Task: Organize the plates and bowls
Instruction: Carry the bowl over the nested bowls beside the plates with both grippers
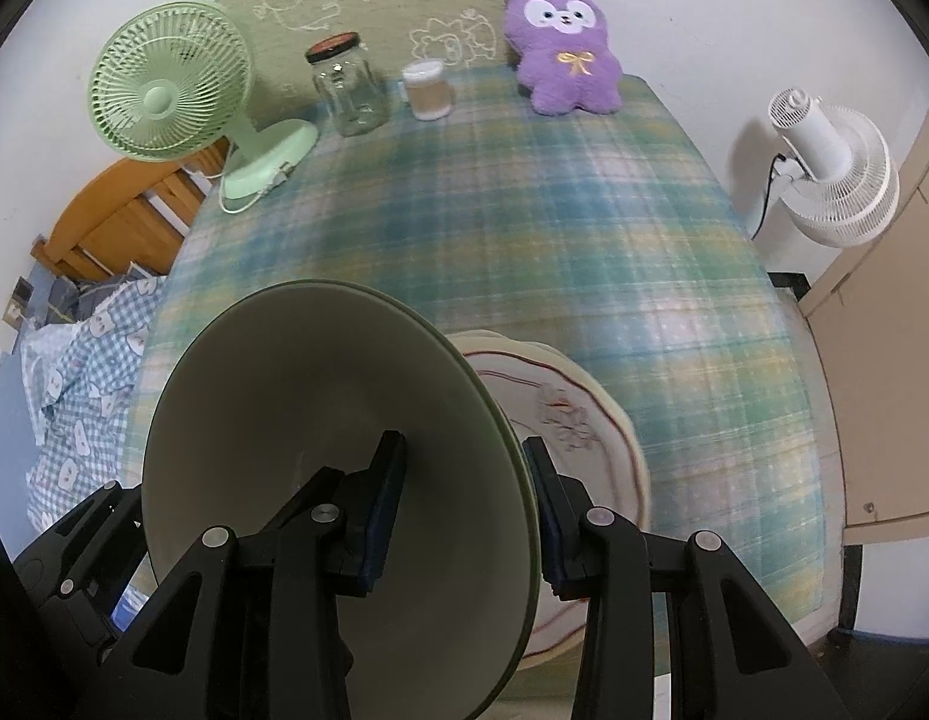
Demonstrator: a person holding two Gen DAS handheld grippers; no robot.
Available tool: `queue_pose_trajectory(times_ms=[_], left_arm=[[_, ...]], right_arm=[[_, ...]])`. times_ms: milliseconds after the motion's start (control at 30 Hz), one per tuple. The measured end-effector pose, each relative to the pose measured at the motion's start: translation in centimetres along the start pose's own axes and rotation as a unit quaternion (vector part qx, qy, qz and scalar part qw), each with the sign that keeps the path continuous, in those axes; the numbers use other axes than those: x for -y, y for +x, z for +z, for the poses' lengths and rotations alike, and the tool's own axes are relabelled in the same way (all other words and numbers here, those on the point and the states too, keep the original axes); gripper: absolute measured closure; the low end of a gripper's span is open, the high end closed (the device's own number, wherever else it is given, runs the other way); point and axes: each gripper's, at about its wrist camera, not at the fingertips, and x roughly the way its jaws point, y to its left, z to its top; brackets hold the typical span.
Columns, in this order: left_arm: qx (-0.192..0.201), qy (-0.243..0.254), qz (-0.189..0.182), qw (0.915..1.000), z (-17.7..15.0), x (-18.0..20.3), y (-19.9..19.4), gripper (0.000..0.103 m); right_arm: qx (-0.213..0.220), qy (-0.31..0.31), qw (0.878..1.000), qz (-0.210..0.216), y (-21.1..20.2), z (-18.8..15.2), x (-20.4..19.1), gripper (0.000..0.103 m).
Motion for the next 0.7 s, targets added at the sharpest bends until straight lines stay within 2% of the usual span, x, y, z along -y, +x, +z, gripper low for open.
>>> queue_pose_trajectory(times_ms=[300, 600, 700], left_arm=[[-0.023, -0.011, 0.006, 0.9997, -0.4, 2.3, 2.3, 0.054], [-0.038, -0.029, 0.02, 0.9987, -0.6, 2.7, 4.0, 0.054], [-0.03, -0.026, 0.028, 0.9988, -0.4, 2.9, 4.3, 0.055]], right_arm=[[-0.025, -0.001, 1.0, 0.004, 1.9, -0.3, 2.9, 0.061], [-0.048, -0.012, 0.999, 0.016, 4.0, 0.1, 3.6, 0.061], [-0.045, -0.021, 0.999, 0.015, 4.3, 0.2, 3.5, 0.061]])
